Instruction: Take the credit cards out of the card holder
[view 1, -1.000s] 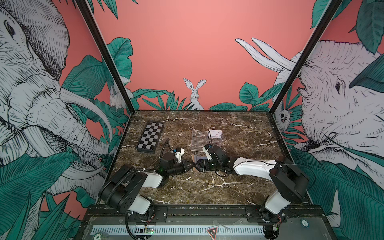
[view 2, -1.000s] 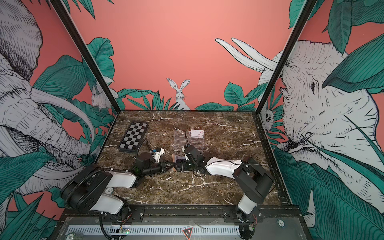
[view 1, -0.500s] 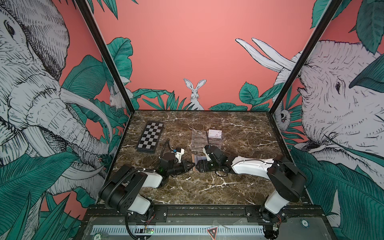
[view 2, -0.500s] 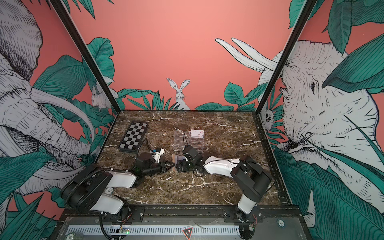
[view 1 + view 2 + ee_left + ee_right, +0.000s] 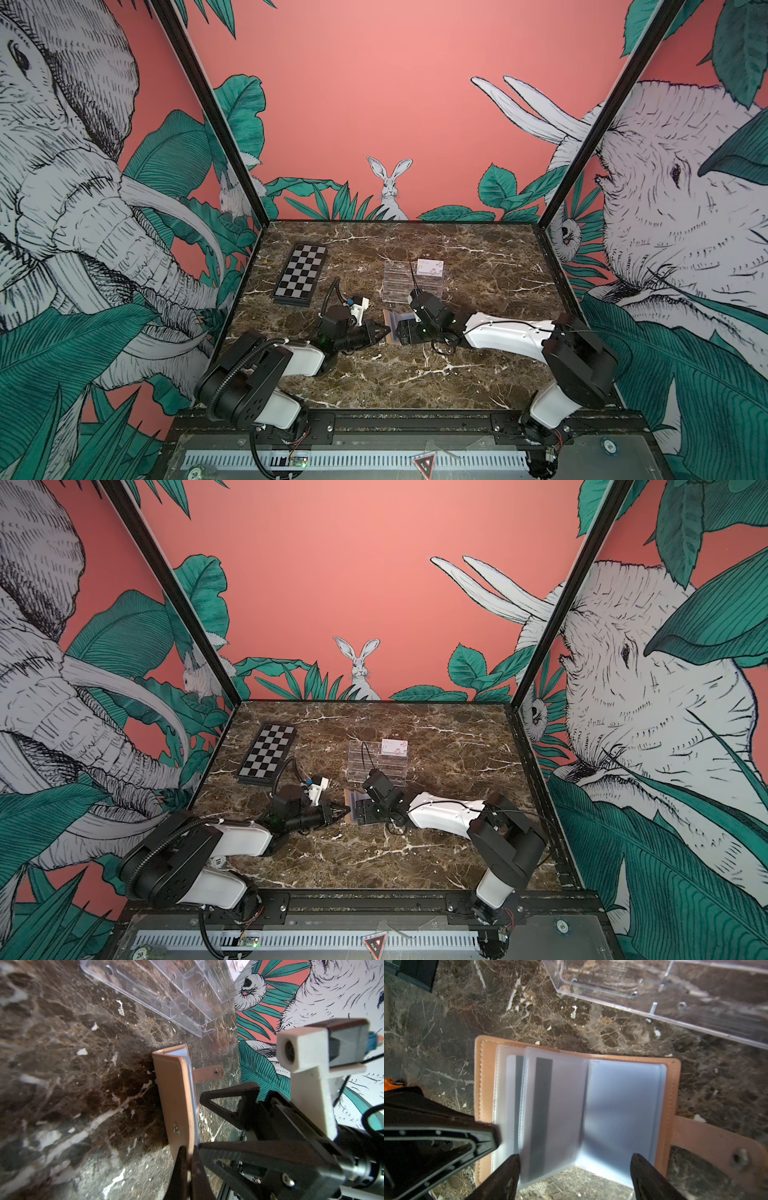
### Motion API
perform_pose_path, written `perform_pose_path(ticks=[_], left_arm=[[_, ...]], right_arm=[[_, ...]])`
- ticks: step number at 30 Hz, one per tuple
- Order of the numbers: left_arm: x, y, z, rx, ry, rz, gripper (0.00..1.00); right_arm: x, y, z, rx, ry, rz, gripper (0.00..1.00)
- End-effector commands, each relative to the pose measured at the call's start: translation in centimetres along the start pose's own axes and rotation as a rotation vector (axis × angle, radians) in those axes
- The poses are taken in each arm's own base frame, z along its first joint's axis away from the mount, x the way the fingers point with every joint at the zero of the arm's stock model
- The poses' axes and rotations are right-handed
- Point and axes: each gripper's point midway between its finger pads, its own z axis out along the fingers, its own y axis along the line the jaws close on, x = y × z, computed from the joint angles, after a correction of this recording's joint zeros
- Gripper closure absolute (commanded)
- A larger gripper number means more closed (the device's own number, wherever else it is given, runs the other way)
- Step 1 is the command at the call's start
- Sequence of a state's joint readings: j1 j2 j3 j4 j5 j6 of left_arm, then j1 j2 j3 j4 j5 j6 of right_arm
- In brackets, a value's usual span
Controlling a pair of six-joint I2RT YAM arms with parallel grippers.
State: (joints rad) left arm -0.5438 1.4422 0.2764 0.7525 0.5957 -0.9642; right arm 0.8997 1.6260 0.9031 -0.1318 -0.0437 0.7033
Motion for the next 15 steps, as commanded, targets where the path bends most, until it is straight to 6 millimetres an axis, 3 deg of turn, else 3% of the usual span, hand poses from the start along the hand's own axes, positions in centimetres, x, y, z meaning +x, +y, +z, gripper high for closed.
perform_pose_path(ticks=[1, 15], left_arm=[[-0.7, -1.7, -0.1, 0.042, -0.01, 0.057, 1.0], [0.3, -0.9, 0.4, -0.004, 0.066, 0.101, 1.0]], right_arm=[[0.4, -2.1, -0.4, 0.094, -0.003, -0.011, 0.18], [0.1, -3.8, -2.6, 0.059, -0.061, 0.036, 0.14]])
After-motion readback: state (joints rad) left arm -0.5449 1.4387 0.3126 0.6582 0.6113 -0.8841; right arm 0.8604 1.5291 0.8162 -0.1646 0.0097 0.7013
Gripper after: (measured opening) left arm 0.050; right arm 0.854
